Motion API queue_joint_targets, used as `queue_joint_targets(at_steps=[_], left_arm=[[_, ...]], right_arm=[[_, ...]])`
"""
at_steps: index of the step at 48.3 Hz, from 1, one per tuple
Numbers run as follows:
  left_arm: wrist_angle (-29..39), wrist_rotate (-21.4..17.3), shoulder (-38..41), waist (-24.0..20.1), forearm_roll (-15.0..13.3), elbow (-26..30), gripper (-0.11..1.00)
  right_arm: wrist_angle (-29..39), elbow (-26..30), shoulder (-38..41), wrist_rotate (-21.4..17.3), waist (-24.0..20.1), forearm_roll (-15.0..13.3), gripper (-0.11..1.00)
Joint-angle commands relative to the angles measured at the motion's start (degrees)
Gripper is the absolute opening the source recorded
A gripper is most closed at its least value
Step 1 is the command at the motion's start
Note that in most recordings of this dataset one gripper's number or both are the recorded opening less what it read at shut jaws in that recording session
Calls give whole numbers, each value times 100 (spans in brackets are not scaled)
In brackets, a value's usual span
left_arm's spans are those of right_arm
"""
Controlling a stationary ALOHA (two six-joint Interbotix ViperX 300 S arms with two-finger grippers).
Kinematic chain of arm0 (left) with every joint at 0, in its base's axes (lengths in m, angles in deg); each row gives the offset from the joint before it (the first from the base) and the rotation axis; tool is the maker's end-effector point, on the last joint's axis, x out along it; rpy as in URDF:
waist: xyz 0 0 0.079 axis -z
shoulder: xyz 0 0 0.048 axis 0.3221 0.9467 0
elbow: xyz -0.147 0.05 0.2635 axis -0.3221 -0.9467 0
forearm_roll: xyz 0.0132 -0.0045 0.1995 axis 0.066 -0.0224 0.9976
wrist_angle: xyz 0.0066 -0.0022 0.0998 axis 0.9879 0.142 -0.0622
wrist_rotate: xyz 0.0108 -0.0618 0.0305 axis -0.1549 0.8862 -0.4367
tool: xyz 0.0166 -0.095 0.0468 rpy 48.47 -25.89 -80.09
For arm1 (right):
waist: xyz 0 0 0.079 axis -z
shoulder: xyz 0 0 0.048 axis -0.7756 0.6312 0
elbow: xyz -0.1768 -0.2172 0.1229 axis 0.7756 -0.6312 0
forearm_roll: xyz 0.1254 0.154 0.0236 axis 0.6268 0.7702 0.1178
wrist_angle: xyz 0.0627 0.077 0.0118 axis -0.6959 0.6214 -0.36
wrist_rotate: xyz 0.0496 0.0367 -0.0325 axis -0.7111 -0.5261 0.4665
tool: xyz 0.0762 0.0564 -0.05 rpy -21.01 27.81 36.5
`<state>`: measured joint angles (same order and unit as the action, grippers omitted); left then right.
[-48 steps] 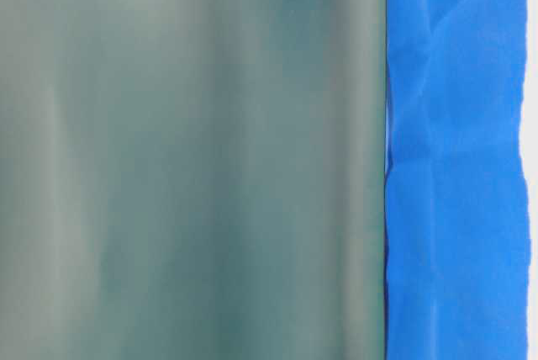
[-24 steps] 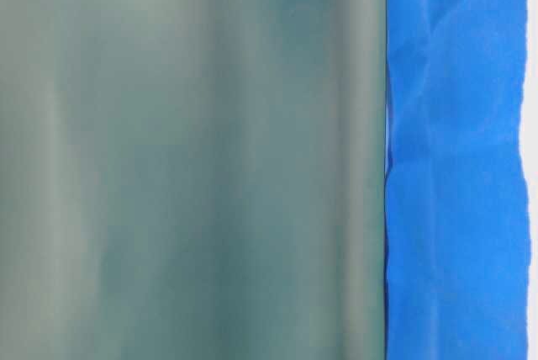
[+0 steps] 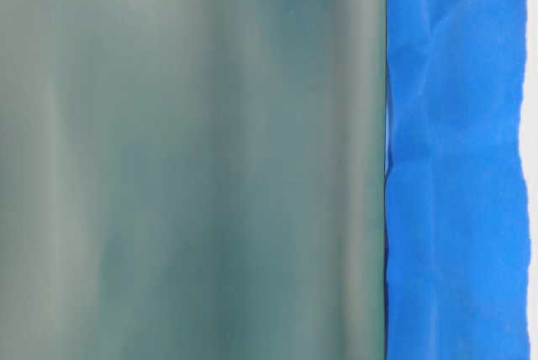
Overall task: Fold the yellow towel.
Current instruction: 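Grasp both short ends of the folded towel strip, then lift the strip and swing the left end toward the near side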
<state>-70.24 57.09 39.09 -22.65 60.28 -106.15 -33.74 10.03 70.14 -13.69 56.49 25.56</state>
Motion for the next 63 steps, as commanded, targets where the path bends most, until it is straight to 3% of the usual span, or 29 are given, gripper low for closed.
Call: queue_joint_targets(at_steps=[1,6,10,17,20,30,44,56,63], left_arm=[[158,26,70,-70,-9,62,76],[264,26,79,-79,-18,97,67],[281,-18,88,-79,-18,105,49],[290,-26,70,-79,-18,105,12],[308,-26,53,-79,-18,105,3],[606,-9,-193,-88,-18,229,3],[1705,-18,-1292,-88,-18,615,3],[1916,-9,-2039,-88,-9,589,3],[1907,26,-2162,-105,-9,492,3]], right_arm=[[-35,97,18,-9,26,-9,76],[-26,105,18,-9,26,-9,74],[26,105,18,26,18,-26,66],[79,114,9,35,0,-132,25],[79,123,-26,35,0,-141,9],[167,185,-369,-18,0,-158,5],[1230,466,-1450,-18,9,-193,5],[1758,650,-2364,-18,0,-352,5],[1784,624,-2522,-18,9,-431,5]])
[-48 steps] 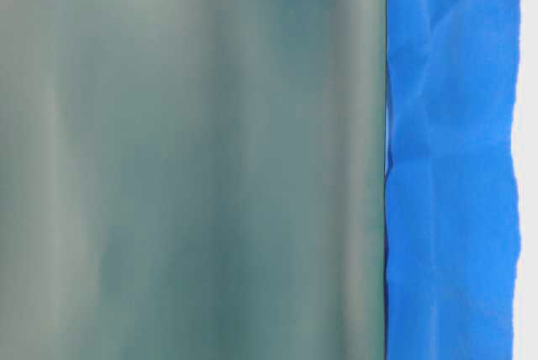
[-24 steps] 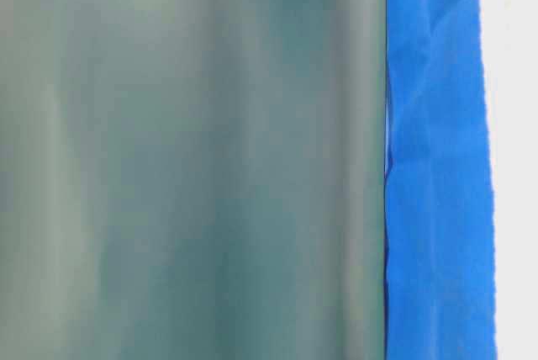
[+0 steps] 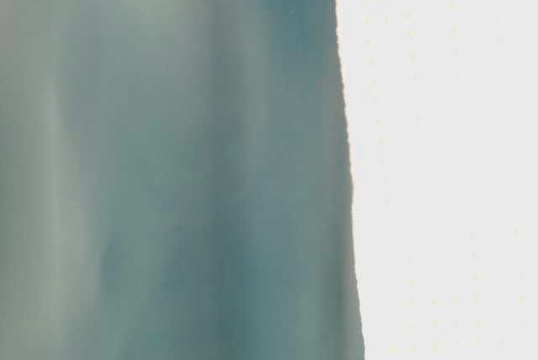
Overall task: Fold the yellow towel.
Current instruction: 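Lift the strip and swing the left end toward the near side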
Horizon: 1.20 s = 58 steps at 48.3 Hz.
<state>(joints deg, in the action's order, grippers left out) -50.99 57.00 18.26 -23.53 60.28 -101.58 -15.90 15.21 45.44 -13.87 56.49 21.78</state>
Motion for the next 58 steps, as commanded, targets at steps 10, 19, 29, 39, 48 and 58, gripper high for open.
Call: queue_joint_targets(at_steps=[10,19,29,39,48,58], left_arm=[[-158,158,-53,-9,-18,62,3],[-729,334,62,316,-9,141,3],[-1160,466,413,870,-18,422,3],[-1336,519,1081,1266,-18,1099,3],[-1336,536,1714,1459,-18,1837,3],[-1336,536,2435,1591,-18,2742,3]], right_arm=[[-185,176,132,0,70,-176,5],[-536,343,475,-9,624,-431,5],[-861,642,905,0,1441,-501,5],[-1204,1011,1318,0,2030,-519,5],[-1283,1354,1670,9,2294,-580,5],[-1283,1731,2004,9,2452,-694,5]])
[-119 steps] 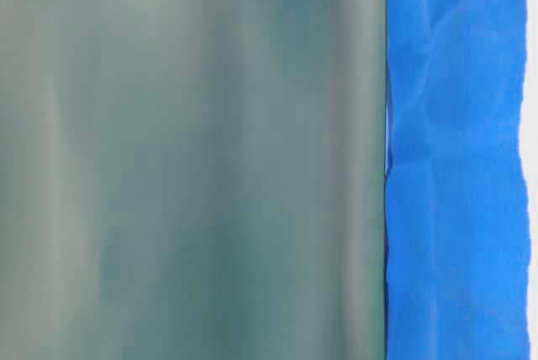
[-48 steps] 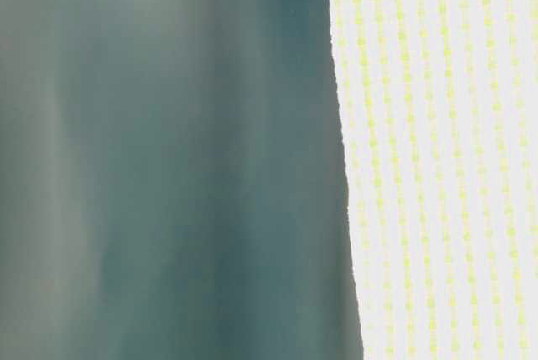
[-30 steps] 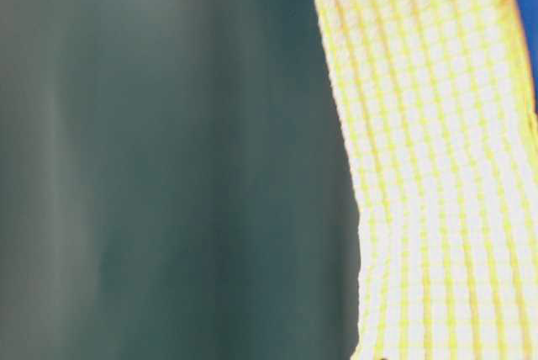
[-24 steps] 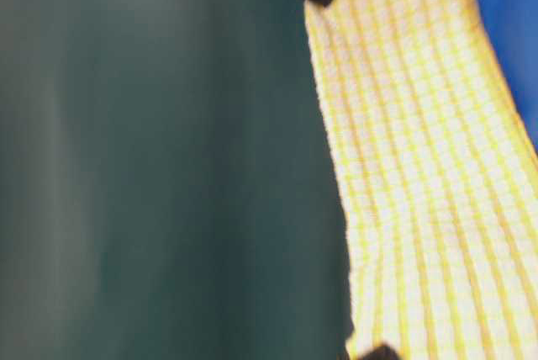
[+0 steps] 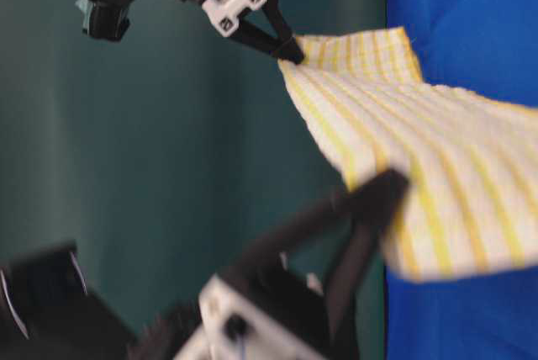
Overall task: Fold the yellow towel.
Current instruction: 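Lay the strip vertically, right gripper at far end, left at near end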
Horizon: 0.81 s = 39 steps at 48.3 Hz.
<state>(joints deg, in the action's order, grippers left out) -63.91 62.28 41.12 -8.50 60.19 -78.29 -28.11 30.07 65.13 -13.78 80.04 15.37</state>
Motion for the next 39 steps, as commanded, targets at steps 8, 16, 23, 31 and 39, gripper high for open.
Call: queue_joint_targets(at_steps=[8,16,23,31,39], left_arm=[[-44,9,747,149,-9,1160,3],[-18,-44,1187,193,-9,1863,3],[-18,-62,1459,193,0,2206,3],[-18,-70,1617,193,26,2408,3],[-229,-105,1731,193,44,2514,3]], right_arm=[[-62,396,167,18,149,-123,5],[-62,378,158,18,176,-158,5],[-35,334,149,26,202,-167,5],[-35,246,70,35,290,-220,5],[-62,62,-79,35,396,-229,5]])
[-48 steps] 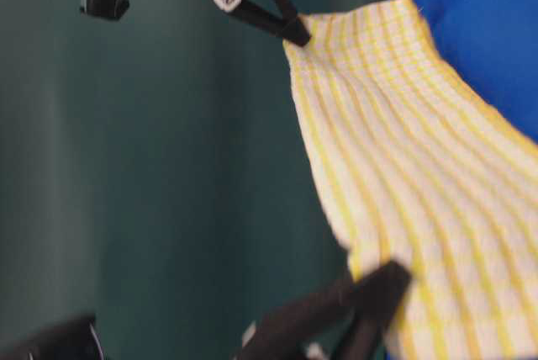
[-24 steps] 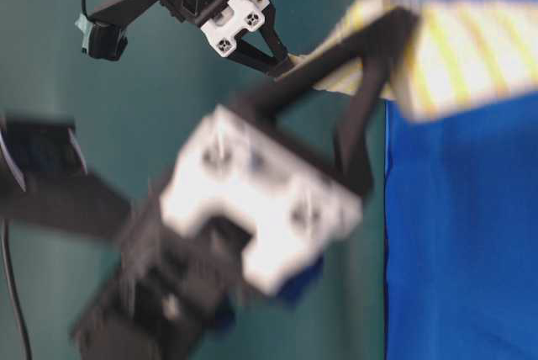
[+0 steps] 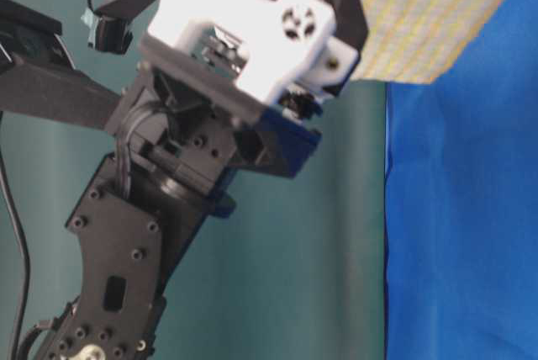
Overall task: Fold the yellow towel.
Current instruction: 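Lay the strip vertically, right gripper at far end, left at near end, then release the strip and move both grippers to its far end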
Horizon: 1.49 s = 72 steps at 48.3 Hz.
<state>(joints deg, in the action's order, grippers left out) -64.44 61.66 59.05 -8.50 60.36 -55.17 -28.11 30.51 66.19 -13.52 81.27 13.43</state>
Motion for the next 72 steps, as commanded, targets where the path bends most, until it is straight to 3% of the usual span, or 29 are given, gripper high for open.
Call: queue_joint_targets(at_steps=[1,14,22,29,49,61,72], left_arm=[[-229,-70,-35,202,26,211,3],[-431,-290,290,193,26,396,3],[-545,-352,316,167,26,132,3],[-1178,-334,255,185,-26,-387,3],[-1661,-255,-220,281,-132,-1626,3],[-1775,79,-492,281,-132,-2250,3],[-1828,97,-536,272,-132,-2364,3]], right_arm=[[-53,-18,-211,9,281,-35,5],[-123,-325,-422,9,404,-44,5],[-193,-334,-246,-9,404,-44,5],[-352,-255,53,-9,334,-44,5],[-457,686,1230,-35,-141,-35,5],[-457,1160,1670,-35,-369,-26,5],[-466,1336,1907,-53,-404,-18,5]])
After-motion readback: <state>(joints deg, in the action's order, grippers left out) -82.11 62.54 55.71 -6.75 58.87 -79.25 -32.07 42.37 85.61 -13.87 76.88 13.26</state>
